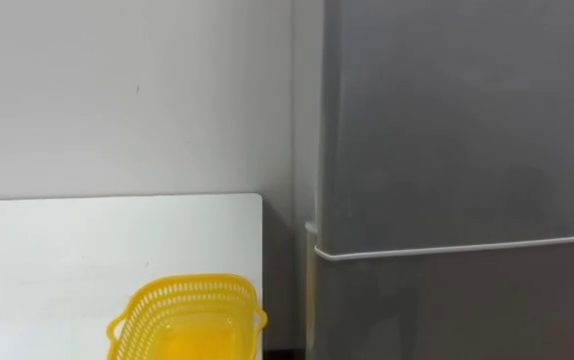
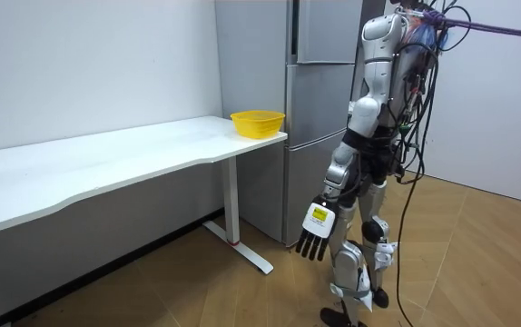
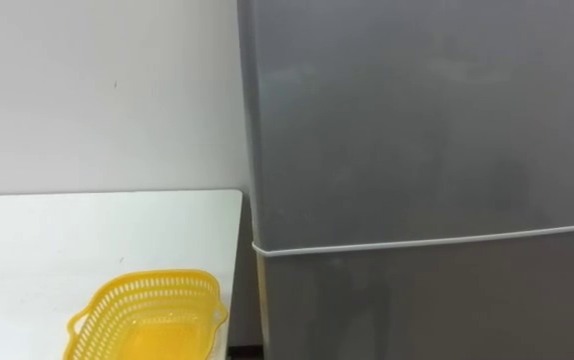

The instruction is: Retrieve from the upper fridge

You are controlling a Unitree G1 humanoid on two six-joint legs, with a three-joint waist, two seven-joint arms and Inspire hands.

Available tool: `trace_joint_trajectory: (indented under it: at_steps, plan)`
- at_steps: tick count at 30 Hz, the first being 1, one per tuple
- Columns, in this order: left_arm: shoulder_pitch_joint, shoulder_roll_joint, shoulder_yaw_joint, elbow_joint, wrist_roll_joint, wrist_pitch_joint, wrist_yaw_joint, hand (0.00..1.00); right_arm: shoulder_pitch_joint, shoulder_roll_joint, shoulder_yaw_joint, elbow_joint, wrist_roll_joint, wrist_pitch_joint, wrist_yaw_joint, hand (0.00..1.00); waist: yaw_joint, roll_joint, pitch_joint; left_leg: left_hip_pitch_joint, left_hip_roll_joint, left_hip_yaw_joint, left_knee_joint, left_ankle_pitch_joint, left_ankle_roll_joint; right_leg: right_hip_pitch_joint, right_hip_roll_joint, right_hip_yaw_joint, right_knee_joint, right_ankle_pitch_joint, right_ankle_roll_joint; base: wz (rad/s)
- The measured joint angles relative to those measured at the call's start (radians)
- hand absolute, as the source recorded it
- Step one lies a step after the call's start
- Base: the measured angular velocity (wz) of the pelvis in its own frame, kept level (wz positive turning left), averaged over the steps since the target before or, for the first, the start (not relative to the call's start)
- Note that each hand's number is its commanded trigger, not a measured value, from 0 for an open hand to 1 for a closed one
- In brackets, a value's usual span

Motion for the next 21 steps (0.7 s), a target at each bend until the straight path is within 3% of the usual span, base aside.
trace_joint_trajectory:
  at_steps: [6,8,12,17,18,21]
  plan:
    - [0.002,-0.004,0.039,-0.041,-0.372,-0.011,0.024,0.00,0.002,0.001,0.000,-0.004,-0.001,0.000,-0.001,0.00,0.005,-0.006,0.0011,0.001,-0.001,0.001,0.001,0.000,0.000,-0.001,-0.001,0.001,0.003,0.000,0.001,0.00]
    - [-0.006,-0.004,0.057,-0.070,-0.441,-0.018,0.039,0.00,0.008,0.001,-0.001,-0.006,-0.001,0.000,-0.001,0.00,0.014,-0.007,0.0013,0.001,-0.001,0.001,0.001,0.000,0.000,-0.002,-0.001,0.002,0.004,0.000,0.001,0.00]
    - [-0.025,0.002,0.078,-0.126,-0.578,-0.074,0.073,0.00,0.008,0.000,-0.001,-0.008,-0.002,0.000,0.001,0.00,0.027,-0.006,0.0014,0.000,-0.002,0.001,0.003,0.000,0.000,-0.002,-0.003,0.000,0.005,0.000,0.002,0.00]
    - [-0.033,0.007,0.097,-0.194,-0.742,-0.116,0.095,0.00,0.001,-0.001,-0.013,-0.007,-0.023,-0.001,0.011,0.00,0.029,-0.005,0.0011,-0.001,-0.003,-0.002,0.000,0.000,0.000,-0.003,-0.004,-0.005,0.006,0.000,0.002,0.00]
    - [-0.036,0.007,0.104,-0.211,-0.773,-0.121,0.101,0.00,0.001,-0.001,-0.017,-0.008,-0.030,-0.001,0.013,0.00,0.029,0.001,-0.0019,-0.001,-0.003,-0.002,0.000,0.000,0.000,-0.003,-0.003,-0.006,0.005,0.000,0.002,0.00]
    - [-0.041,0.007,0.135,-0.255,-0.794,-0.131,0.117,0.00,0.002,-0.001,-0.024,-0.017,-0.061,-0.001,0.014,0.00,0.035,0.005,-0.0037,0.000,-0.003,-0.002,0.001,0.000,0.000,-0.008,-0.004,-0.005,0.008,0.000,0.002,-0.01]
